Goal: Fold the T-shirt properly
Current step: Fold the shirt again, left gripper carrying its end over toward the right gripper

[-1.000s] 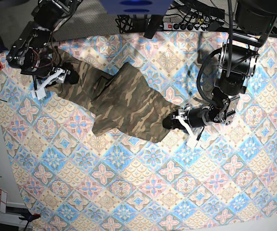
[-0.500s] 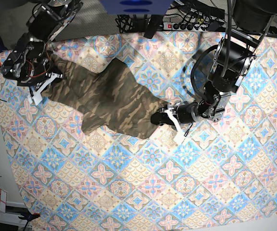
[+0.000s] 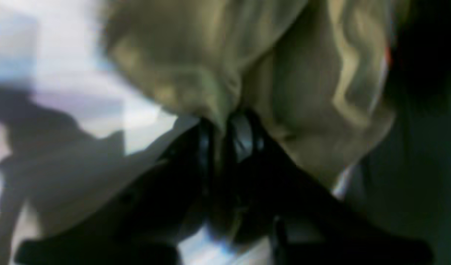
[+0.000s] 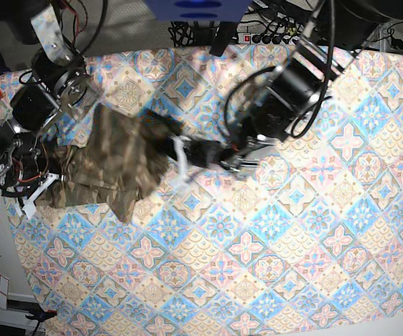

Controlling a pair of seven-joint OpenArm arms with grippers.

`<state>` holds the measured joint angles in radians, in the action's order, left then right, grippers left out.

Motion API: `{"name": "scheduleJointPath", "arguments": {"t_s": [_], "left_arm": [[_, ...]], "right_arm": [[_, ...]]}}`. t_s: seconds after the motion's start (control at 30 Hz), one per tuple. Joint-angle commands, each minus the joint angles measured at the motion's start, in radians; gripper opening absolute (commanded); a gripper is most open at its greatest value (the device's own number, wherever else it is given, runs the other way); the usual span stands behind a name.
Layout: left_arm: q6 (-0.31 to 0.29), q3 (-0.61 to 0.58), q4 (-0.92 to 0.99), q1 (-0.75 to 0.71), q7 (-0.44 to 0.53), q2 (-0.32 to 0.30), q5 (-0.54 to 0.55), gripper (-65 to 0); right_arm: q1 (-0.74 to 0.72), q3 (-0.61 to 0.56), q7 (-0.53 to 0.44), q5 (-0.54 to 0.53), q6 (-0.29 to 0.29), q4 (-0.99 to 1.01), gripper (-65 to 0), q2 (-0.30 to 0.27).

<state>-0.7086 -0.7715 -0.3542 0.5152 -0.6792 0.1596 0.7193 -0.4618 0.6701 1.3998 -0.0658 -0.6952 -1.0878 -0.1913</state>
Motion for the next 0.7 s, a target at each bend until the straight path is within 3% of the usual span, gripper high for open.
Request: {"name": "scheduleJointPath", "arguments": {"t_s": [0.0, 0.1, 0.23, 0.33, 0.67], "left_arm": [[0.01, -0.01, 0.007, -0.011, -0.061, -0.003, -0.053, -58.8], [0.01, -0.009, 0.007, -0.007, -0.047, -0.003, -0.051, -58.5], [0.01, -0.01, -0.004, 0.012, -0.098, -0.003, -0.051, -58.9], [0.01, -0.007, -0.006, 0.0, -0.106, -0.03, -0.045, -59.1], [0.01, -0.004, -0.026, 0.004, -0.133, -0.114, -0.043, -59.1]], "right_arm": [[-0.033, -0.029, -0.004, -0.006, -0.003, -0.015, -63.2, -0.014], [-0.033, -0.161, -0.004, 0.001, -0.003, -0.044, -63.2, -0.001], [-0.018, -0.292, -0.004, -0.002, -0.003, -0.168, -63.2, 0.094], [0.031, -0.289, -0.004, 0.045, -0.003, -0.254, -63.2, 0.112], [0.033, -0.278, -0.004, 0.169, -0.003, -0.203, -63.2, 0.112]]}}
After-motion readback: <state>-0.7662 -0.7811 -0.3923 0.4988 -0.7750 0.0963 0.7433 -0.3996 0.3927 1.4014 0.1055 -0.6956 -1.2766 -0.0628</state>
